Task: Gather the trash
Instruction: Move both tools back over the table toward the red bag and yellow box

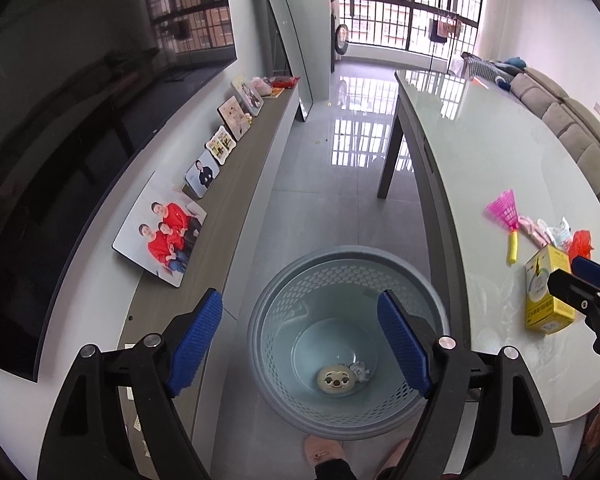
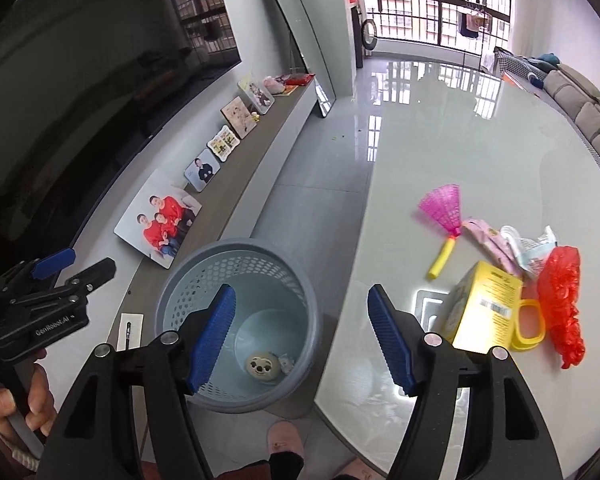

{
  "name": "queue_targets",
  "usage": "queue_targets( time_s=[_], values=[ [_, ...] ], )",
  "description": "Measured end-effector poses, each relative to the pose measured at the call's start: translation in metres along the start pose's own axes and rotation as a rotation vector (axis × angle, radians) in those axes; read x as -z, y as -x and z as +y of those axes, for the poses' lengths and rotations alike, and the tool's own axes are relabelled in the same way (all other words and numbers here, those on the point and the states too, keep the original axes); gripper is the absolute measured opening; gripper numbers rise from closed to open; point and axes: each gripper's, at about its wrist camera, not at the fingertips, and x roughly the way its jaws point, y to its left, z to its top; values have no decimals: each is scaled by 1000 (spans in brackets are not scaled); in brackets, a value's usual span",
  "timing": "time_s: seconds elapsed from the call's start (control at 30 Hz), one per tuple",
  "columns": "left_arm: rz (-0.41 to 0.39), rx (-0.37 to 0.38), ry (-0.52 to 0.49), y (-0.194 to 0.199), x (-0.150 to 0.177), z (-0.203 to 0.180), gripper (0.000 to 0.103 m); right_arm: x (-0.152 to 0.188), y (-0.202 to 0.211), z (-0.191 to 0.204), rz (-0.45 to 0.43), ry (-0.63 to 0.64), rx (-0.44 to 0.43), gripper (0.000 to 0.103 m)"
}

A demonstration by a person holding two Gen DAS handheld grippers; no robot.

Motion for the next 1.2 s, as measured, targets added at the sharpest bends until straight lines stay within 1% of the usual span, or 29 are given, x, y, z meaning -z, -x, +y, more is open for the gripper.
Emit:
queue_targets(
  time_s=[0.1, 0.23, 0.33, 0.63, 0.8, 0.97, 1.2],
  values=[
    [-6, 6, 4, 3, -6, -5, 79, 0, 7, -13, 9, -26, 10, 66],
    [-20, 29, -11, 9, -10, -12, 79, 4, 19, -25, -17, -50, 42, 66],
    [-10, 41, -35, 8, -10, -19, 80, 8, 29, -35, -43, -81, 57, 66],
    [-47, 81, -106, 23, -11, -37, 80, 17, 54, -44, -97, -141, 81, 66],
    [-67, 135, -148, 29, -15, -51, 80, 32, 69, -51, -123, -194, 118, 66],
    [-67, 199, -225, 30, -13, -81, 81, 55, 84, -72, -130, -285, 177, 67],
    [-44, 267, -304, 33, 0, -142, 81, 98, 108, -127, -122, -390, 257, 67]
  ],
)
